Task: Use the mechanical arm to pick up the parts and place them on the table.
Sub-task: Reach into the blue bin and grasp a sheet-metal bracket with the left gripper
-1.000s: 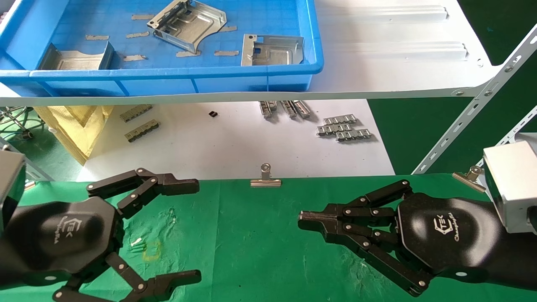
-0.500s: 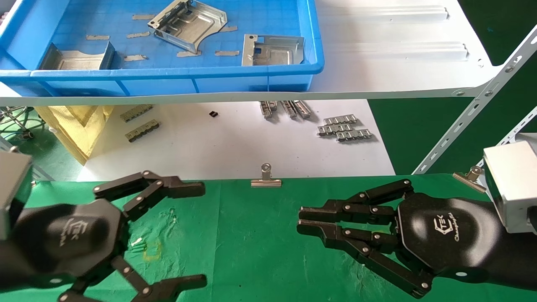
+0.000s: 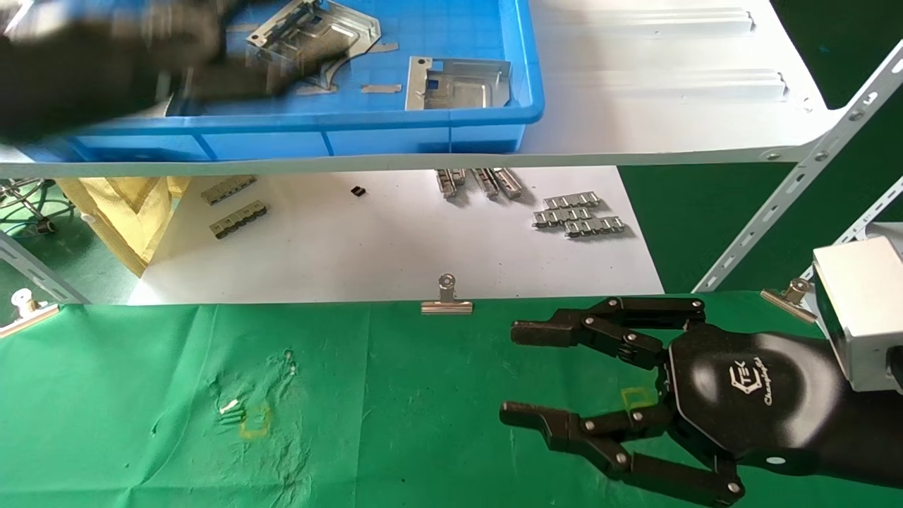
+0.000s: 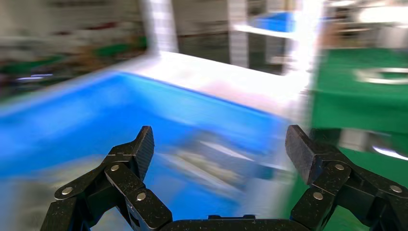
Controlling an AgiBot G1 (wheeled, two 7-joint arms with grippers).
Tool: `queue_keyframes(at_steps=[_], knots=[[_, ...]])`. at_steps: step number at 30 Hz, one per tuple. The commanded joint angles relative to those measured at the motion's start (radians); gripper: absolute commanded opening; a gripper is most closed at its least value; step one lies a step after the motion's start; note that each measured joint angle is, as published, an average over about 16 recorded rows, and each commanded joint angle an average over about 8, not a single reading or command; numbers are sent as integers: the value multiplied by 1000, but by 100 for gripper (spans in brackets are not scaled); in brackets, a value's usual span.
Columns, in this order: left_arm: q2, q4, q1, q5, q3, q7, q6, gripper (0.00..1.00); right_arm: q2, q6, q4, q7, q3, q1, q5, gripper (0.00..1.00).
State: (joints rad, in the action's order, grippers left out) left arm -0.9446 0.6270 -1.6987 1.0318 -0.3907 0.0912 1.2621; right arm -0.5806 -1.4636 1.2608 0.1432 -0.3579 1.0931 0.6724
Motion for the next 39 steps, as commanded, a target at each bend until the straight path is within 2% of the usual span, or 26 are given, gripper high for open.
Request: queue_keyframes(at_steps=[1, 4, 5, 12, 13, 23, 39], knots=[[-50, -126, -98, 57, -14, -24, -74, 100, 0, 0, 0, 0, 0, 0, 0, 100], [-124, -272, -193, 132, -49, -40, -189, 99, 0, 0, 0, 0, 0, 0, 0, 100], [-147, -315, -218, 155, -61, -41, -222, 92, 0, 0, 0, 0, 0, 0, 0, 100], [-255, -533, -330, 282, -140, -19, -374, 5, 0, 0, 0, 0, 0, 0, 0, 100], [-262, -551, -338, 290, -145, -14, -382, 0, 0, 0, 0, 0, 0, 0, 0, 100], [-280, -621, -357, 311, -160, 22, -378, 0, 0, 0, 0, 0, 0, 0, 0, 100], [-269, -619, -370, 344, -183, -9, -378, 0, 0, 0, 0, 0, 0, 0, 0, 100]])
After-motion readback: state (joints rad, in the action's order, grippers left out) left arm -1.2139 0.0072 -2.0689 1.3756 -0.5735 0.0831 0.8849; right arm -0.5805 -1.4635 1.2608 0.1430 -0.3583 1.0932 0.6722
